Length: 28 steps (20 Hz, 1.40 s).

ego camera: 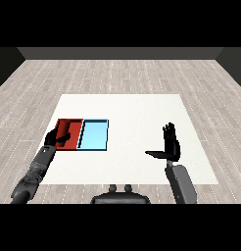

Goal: Pick the red can and put it in the red box

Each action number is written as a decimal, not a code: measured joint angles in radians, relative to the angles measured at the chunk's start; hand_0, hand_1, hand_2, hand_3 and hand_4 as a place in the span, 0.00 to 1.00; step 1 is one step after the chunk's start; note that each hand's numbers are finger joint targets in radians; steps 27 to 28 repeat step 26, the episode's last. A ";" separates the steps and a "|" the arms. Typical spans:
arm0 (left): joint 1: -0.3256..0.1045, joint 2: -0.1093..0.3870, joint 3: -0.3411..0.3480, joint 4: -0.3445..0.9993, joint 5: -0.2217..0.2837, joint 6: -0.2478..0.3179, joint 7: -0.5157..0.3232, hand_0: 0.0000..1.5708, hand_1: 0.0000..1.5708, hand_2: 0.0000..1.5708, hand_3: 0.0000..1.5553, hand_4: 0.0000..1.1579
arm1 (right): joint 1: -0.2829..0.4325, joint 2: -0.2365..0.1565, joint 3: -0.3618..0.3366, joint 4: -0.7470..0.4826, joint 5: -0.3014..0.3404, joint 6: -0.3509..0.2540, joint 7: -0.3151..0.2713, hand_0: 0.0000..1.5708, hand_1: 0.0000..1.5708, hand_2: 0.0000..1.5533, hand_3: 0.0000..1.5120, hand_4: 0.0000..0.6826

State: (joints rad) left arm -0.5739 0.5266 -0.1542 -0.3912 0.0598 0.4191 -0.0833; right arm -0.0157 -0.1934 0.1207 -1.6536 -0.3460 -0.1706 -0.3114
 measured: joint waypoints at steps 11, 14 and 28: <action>-0.104 -0.024 -0.017 0.278 -0.066 -0.129 -0.026 0.00 0.00 0.00 0.00 0.00 | -0.086 0.031 -0.026 0.118 0.005 0.015 -0.052 0.00 0.00 0.00 0.00 0.00; -0.106 -0.024 0.060 0.251 0.005 -0.124 -0.110 0.00 0.00 0.00 0.00 0.00 | -0.081 0.034 -0.031 0.131 -0.005 0.036 -0.070 0.00 0.00 0.00 0.00 0.00; -0.060 -0.212 0.323 -0.131 0.348 -0.482 -0.596 0.00 0.00 0.00 0.00 0.00 | -0.064 0.015 -0.017 0.120 0.000 0.082 -0.085 0.00 0.00 0.00 0.00 0.00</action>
